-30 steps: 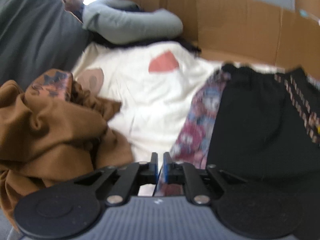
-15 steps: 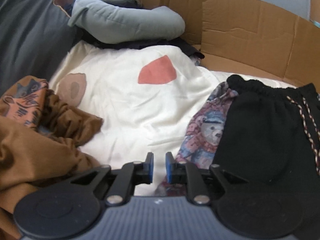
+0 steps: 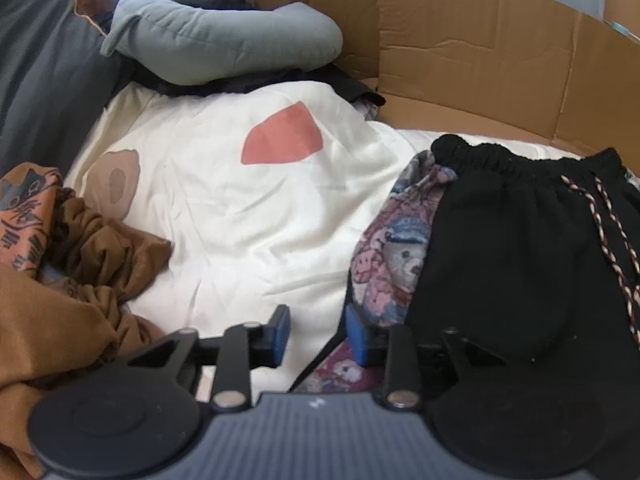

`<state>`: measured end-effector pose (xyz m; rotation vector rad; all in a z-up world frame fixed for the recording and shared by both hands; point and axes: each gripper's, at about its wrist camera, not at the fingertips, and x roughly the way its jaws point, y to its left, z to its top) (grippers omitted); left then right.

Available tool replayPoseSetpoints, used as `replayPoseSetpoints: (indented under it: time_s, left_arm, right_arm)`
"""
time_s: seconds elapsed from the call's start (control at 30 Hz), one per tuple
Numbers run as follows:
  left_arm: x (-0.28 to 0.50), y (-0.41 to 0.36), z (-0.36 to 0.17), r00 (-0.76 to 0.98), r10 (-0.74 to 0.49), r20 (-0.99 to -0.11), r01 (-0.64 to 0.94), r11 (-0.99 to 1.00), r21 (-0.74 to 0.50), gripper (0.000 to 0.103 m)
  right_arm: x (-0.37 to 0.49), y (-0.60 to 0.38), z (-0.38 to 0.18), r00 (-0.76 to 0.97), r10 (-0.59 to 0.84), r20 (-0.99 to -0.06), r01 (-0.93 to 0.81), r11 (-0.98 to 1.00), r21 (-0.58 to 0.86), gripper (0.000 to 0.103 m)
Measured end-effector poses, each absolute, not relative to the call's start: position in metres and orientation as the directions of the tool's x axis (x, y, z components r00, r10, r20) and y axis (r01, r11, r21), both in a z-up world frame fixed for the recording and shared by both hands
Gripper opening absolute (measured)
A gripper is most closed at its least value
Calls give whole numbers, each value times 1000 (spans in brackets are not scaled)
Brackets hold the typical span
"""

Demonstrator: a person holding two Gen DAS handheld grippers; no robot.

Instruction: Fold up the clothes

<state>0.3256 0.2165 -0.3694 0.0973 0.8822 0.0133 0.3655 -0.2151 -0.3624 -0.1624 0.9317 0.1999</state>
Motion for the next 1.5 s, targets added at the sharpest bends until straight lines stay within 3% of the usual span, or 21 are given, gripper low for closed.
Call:
replayPoseSetpoints:
  time_s: [0.23, 0.3, 0.33, 0.4, 0.57, 0.83, 0.93, 1.13, 1.37, 1.5]
  left_arm:
    - [327, 211, -376, 621, 6, -784, 66, 996, 61, 35]
    - [326, 211, -378, 621, 0, -784, 74, 996, 58, 33]
    - [326, 210, -379, 622, -3, -783, 77, 995, 57, 31]
    - [326, 209, -379, 615, -39, -787, 107, 994, 34, 6]
    - [324, 199, -376, 625, -8, -781, 149, 983, 109, 1]
    - [327, 220, -364, 657, 150, -738, 11, 978, 209, 0]
    - [326, 237, -358, 661, 131, -739, -45, 990, 135, 1]
    - [325, 230, -351, 690, 18, -724, 14, 999, 39, 9]
    - [335, 211, -364, 662, -31, -749, 59, 998, 11, 10]
    - [340, 206, -375, 637, -3, -771, 75, 995, 58, 20]
  right_arm:
    - [376, -220, -369, 545, 167, -822, -273, 962, 15, 32]
    - [376, -218, -370, 538, 182, -823, -290, 957, 22, 18]
    - [375, -215, -370, 536, 181, -825, -303, 953, 12, 12]
    - [373, -208, -369, 536, 168, -827, -329, 944, -21, 7]
    - [369, -203, -362, 570, 122, -813, -339, 936, -97, 3]
    - [374, -204, -355, 619, 39, -785, -295, 937, -186, 3]
    - [378, -203, -360, 598, 34, -801, -284, 943, -173, 4]
    - [381, -209, -359, 598, 61, -799, -268, 955, -128, 4]
    - [380, -209, -361, 594, 68, -802, -273, 955, -121, 4]
    - [379, -208, -362, 594, 67, -802, -279, 952, -127, 4]
